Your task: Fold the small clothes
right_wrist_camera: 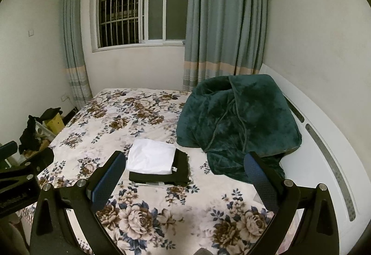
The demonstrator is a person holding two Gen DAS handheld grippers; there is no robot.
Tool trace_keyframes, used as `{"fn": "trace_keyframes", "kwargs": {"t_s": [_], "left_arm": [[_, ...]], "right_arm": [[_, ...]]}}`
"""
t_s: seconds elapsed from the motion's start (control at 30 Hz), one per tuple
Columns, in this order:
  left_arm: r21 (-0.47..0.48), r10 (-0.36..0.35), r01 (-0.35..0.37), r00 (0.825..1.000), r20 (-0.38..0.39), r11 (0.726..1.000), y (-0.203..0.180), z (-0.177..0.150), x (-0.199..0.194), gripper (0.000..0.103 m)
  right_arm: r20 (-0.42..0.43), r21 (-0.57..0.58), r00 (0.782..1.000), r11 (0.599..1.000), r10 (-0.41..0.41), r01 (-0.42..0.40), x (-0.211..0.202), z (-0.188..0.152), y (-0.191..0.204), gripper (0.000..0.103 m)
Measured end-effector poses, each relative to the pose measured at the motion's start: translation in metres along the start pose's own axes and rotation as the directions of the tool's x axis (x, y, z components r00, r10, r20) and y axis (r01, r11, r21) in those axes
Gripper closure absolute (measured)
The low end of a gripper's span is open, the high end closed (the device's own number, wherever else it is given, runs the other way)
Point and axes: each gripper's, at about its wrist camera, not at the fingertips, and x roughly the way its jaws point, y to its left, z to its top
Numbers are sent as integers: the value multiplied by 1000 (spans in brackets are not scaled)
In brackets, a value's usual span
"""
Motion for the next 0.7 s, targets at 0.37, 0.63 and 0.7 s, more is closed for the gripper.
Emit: {"fn": "trace_keyframes", "kwargs": {"t_s": [0.37, 0.63, 0.7], "left_arm": [[-2, 4, -4, 1000, 3, 1000, 2, 1, -1, 0], [-4, 8, -8, 1000, 4, 1000, 4, 0, -2, 0], [-1, 10, -10, 1000, 5, 1000, 4, 0, -3, 0]], "right_arm": [[-3, -1, 1000, 1000, -1, 1, 0, -2, 3, 0], [-4, -7, 1000, 1000, 11, -11, 3, 6, 11, 0], [-2, -7, 1000, 1000, 12, -12, 3, 8, 13, 0]]}}
